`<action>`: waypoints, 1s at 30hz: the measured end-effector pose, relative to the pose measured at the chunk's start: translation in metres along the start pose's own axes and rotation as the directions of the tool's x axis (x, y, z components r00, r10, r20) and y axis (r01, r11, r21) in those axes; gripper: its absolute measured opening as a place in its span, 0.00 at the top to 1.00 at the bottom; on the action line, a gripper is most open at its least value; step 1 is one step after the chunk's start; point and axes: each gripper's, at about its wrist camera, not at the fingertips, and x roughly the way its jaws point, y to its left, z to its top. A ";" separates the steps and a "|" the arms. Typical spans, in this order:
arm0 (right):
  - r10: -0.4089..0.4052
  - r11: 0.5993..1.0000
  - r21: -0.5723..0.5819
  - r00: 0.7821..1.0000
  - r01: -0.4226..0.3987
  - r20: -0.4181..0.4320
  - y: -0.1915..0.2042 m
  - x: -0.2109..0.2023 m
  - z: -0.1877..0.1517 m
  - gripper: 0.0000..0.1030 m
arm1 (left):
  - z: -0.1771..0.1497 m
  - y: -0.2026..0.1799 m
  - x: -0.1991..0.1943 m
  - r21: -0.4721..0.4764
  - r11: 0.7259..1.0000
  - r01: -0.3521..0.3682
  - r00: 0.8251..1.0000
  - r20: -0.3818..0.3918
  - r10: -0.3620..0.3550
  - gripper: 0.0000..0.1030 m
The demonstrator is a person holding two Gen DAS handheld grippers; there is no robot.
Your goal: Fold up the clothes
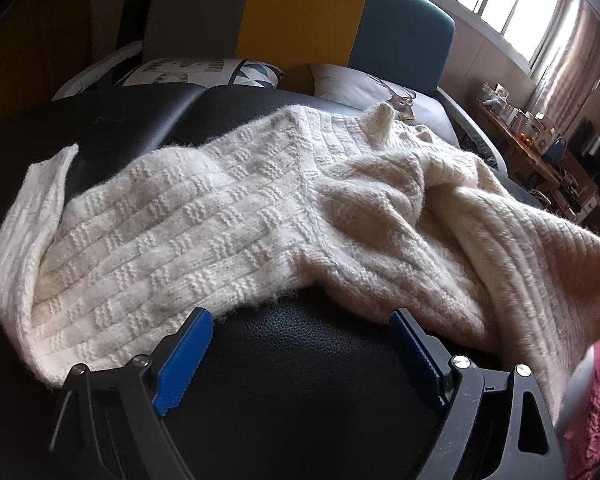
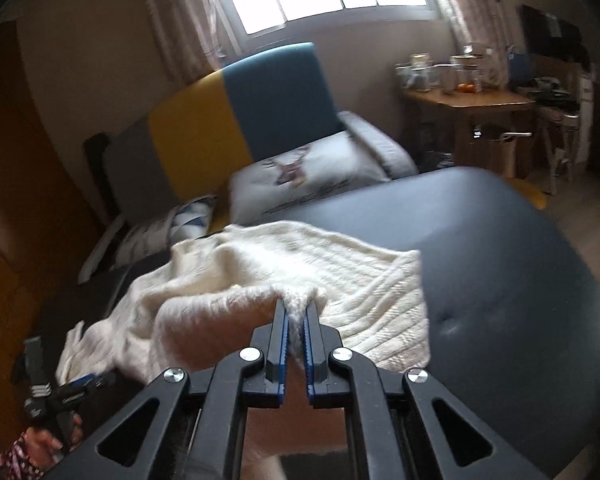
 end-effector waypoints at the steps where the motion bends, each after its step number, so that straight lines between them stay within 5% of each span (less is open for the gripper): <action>1: -0.023 1.000 0.002 1.000 0.023 -0.002 -0.005 0.003 0.002 0.95 | 0.001 0.001 0.000 0.001 1.000 0.001 1.000 -0.002 -0.001 0.12; 8: -0.184 0.983 -0.009 0.974 0.185 -0.134 -0.043 0.070 -0.020 0.94 | 0.001 -0.004 0.004 -0.060 0.993 0.101 0.991 -0.076 -0.106 0.12; 11: -0.224 0.975 -0.070 0.943 0.213 -0.247 -0.043 0.101 -0.042 0.83 | -0.003 -0.017 0.004 -0.034 0.992 0.124 0.988 -0.093 -0.127 0.12; 14: -0.297 0.951 -0.134 0.942 0.278 -0.153 -0.018 0.075 -0.048 0.79 | -0.007 -0.034 0.007 0.014 0.989 0.146 0.984 -0.110 -0.144 0.12; 18: -0.108 0.988 -0.121 0.993 0.101 -0.054 0.020 0.023 -0.055 0.73 | -0.010 -0.057 0.012 0.071 0.986 0.151 0.984 -0.105 -0.143 0.07; 22: 0.031 0.994 -0.100 0.985 -0.049 -0.170 0.036 0.026 -0.078 0.73 | -0.005 -0.079 0.022 0.077 0.979 0.188 0.977 -0.114 -0.178 0.06; 24: 0.036 0.995 -0.084 0.974 -0.056 -0.224 0.039 0.038 -0.090 0.73 | -0.004 -0.088 0.025 0.083 0.979 0.186 0.979 -0.097 -0.178 0.07; 25: 0.030 0.996 -0.073 0.970 -0.049 -0.241 0.039 0.041 -0.095 0.73 | -0.004 -0.092 0.027 0.086 0.979 0.185 0.980 -0.089 -0.178 0.11; 27: 0.043 0.997 -0.047 0.967 -0.057 -0.251 0.040 0.044 -0.102 0.73 | -0.003 -0.102 0.032 0.108 0.979 0.171 0.983 -0.080 -0.163 0.60; 30: 0.068 0.997 -0.021 0.967 -0.076 -0.244 0.040 0.046 -0.107 0.73 | 0.000 -0.112 0.035 0.149 0.970 0.192 0.980 -0.091 -0.180 0.85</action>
